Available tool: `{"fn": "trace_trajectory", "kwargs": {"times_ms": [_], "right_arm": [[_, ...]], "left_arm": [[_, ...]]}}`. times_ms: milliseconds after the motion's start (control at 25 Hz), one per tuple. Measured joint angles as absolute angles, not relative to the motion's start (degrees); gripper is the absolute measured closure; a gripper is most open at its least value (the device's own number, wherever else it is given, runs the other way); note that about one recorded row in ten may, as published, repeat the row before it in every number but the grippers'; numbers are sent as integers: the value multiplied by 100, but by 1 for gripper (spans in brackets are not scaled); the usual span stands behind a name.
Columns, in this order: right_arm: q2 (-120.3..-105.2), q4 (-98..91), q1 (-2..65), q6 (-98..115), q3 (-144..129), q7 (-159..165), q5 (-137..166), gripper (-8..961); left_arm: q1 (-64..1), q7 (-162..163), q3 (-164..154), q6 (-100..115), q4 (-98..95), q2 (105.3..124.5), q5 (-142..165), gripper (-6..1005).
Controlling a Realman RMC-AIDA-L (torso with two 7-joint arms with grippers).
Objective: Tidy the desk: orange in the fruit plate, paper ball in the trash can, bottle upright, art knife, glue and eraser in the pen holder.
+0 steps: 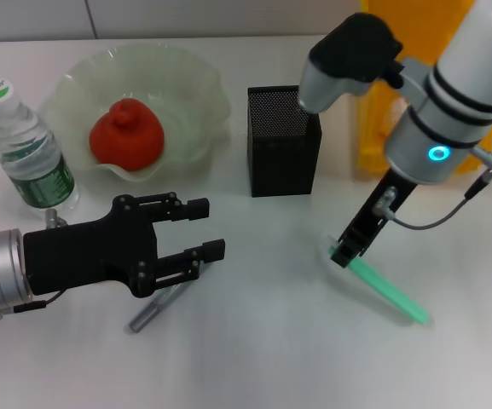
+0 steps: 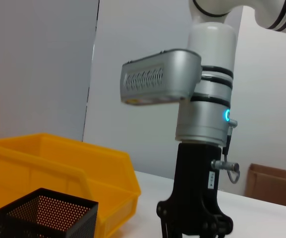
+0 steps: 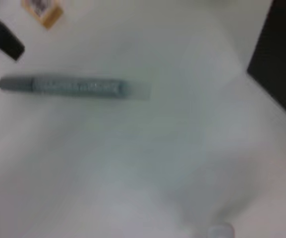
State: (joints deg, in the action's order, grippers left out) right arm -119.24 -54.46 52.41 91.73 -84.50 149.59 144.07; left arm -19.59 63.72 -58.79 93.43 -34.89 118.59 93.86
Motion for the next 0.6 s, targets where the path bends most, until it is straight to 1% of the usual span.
{"fn": "trace_trajectory", "kwargs": {"times_ms": [200, 240, 280, 400, 600], "right_arm": [[-11926, -6499, 4564, 9185, -8243, 14853, 14337, 770], [-11930, -7008, 4213, 9108, -8189, 14733, 14161, 770], [-11930, -7008, 4213, 9108, -8189, 14733, 14161, 770], [-11924, -7489, 3818, 9027, -7948, 14483, 13756, 770], [-11925, -7699, 3408, 9006, -7265, 13836, 12737, 770]], "left_arm": [[-1960, 6372, -5879, 9342, -3489, 11863, 9371, 430], [-1960, 6372, -5880, 9332, -3489, 11863, 9366, 430], [-1960, 6372, -5880, 9328, -3489, 11864, 9356, 430], [-1976, 6372, -5879, 9330, -3489, 11866, 9306, 430], [-2017, 6372, -5880, 9355, -3489, 11866, 9255, 430]]}}
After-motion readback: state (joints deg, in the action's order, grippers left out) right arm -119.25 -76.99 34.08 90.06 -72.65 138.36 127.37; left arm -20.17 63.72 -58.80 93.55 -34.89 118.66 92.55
